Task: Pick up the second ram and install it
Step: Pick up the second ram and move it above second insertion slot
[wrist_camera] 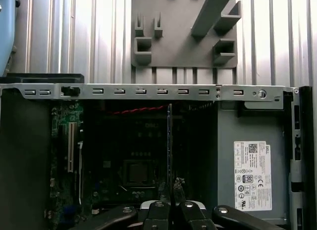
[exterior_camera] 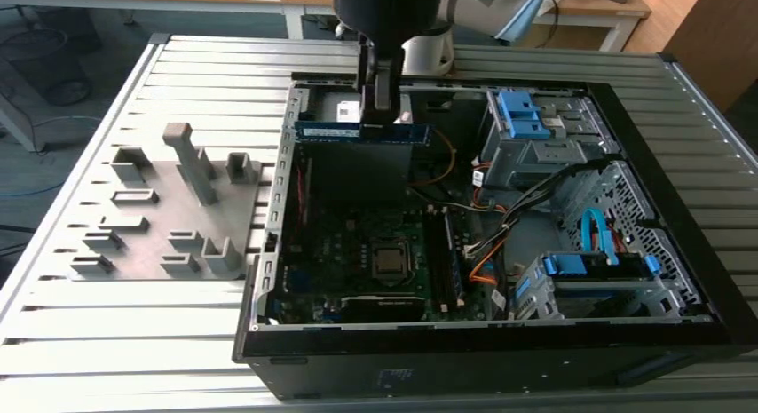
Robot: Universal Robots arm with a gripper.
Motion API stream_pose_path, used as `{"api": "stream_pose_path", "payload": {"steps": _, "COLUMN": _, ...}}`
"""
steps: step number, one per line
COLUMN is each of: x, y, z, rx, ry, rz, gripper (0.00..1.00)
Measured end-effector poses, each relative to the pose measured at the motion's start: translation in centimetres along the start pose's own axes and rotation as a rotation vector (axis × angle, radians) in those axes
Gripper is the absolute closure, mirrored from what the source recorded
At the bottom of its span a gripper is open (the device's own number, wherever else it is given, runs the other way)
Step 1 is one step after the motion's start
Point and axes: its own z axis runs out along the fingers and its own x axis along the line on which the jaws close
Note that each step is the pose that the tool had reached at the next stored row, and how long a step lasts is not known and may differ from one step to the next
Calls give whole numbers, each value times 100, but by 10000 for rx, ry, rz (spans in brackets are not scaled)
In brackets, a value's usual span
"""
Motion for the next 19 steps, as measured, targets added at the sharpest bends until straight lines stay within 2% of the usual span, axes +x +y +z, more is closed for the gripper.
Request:
{"api": "stream_pose_path", "payload": {"steps": 10, "x": 65, "y": -17, "z": 154, "rx": 1, "ry": 0, "rz": 7, "gripper": 86}}
{"api": "stream_pose_path", "payload": {"steps": 19, "x": 83, "y": -22, "z": 219, "rx": 1, "ry": -1, "rz": 7, "gripper": 86}}
